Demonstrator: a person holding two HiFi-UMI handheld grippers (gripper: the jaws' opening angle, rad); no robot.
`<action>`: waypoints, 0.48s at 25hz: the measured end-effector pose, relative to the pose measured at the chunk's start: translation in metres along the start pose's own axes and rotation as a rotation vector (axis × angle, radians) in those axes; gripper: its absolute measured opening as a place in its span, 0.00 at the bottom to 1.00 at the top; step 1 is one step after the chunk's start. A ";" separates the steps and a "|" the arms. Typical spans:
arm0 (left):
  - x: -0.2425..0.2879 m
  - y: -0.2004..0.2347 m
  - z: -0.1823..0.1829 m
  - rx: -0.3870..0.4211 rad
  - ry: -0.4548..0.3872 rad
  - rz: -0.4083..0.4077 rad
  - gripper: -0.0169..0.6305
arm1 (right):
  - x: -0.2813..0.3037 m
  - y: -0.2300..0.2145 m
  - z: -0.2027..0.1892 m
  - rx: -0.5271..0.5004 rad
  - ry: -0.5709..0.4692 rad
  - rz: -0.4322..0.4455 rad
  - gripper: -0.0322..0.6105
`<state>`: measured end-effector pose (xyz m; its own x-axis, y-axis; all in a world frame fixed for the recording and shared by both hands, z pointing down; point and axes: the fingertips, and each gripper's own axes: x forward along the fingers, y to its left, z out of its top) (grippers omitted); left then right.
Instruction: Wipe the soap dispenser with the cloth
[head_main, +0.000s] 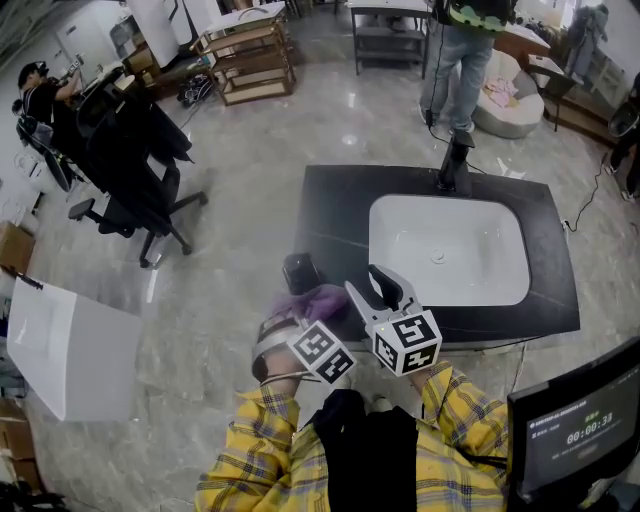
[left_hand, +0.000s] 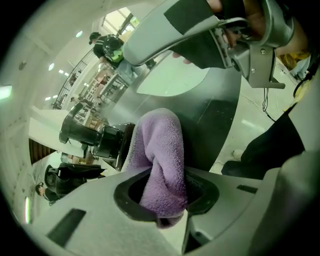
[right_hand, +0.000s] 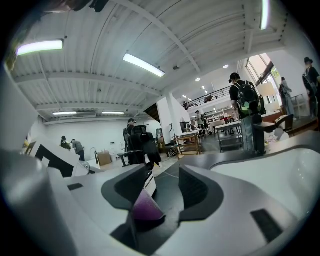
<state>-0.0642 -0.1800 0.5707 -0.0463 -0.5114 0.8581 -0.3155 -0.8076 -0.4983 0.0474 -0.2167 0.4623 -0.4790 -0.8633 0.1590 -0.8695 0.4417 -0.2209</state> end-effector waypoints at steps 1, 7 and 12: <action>0.001 -0.002 0.000 0.031 0.012 -0.003 0.16 | 0.000 0.000 0.000 0.000 0.000 0.001 0.37; -0.009 -0.010 0.005 0.140 -0.031 -0.008 0.16 | 0.002 0.000 0.005 0.012 -0.012 0.036 0.37; -0.032 -0.003 -0.002 -0.004 -0.152 -0.018 0.16 | 0.013 0.005 0.008 -0.003 0.004 0.080 0.37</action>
<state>-0.0640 -0.1604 0.5450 0.1030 -0.5355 0.8382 -0.3187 -0.8161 -0.4821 0.0381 -0.2274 0.4552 -0.5476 -0.8241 0.1449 -0.8287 0.5101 -0.2302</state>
